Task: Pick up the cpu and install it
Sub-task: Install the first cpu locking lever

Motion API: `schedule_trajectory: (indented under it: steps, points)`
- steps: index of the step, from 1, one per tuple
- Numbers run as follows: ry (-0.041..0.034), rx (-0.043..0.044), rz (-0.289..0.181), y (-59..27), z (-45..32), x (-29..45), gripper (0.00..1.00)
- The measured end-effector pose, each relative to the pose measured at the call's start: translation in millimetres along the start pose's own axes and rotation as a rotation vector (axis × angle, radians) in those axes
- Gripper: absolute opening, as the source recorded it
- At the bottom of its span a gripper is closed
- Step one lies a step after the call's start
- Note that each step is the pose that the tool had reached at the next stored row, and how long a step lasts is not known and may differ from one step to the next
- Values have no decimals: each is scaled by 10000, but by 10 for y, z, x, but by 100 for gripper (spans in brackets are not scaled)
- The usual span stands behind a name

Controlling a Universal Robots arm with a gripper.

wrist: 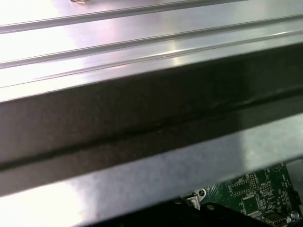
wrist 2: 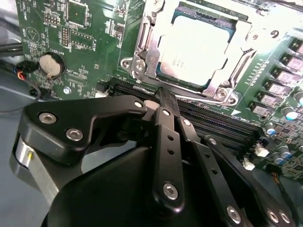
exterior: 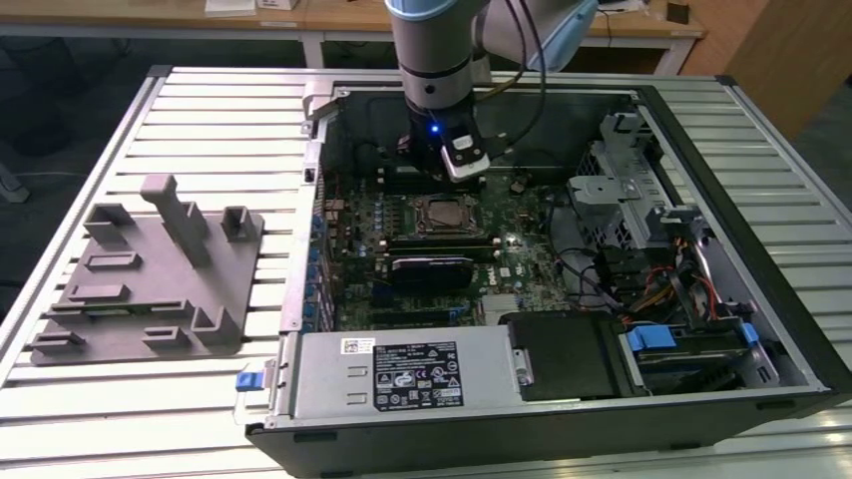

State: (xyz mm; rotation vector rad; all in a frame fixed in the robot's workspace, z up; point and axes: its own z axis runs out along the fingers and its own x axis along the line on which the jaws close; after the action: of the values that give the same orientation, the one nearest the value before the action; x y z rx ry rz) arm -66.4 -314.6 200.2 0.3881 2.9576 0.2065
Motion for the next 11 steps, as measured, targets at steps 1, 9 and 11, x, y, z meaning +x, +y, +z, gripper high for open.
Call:
schedule_trajectory:
  steps: [1, 9, 11]
  points:
    - [-2, 3, 11, -1, 0, 4, 11]
    - [-12, 9, 69, 8, 10, 37, 11]
    - [-15, 10, 88, 11, 14, 43, 11]
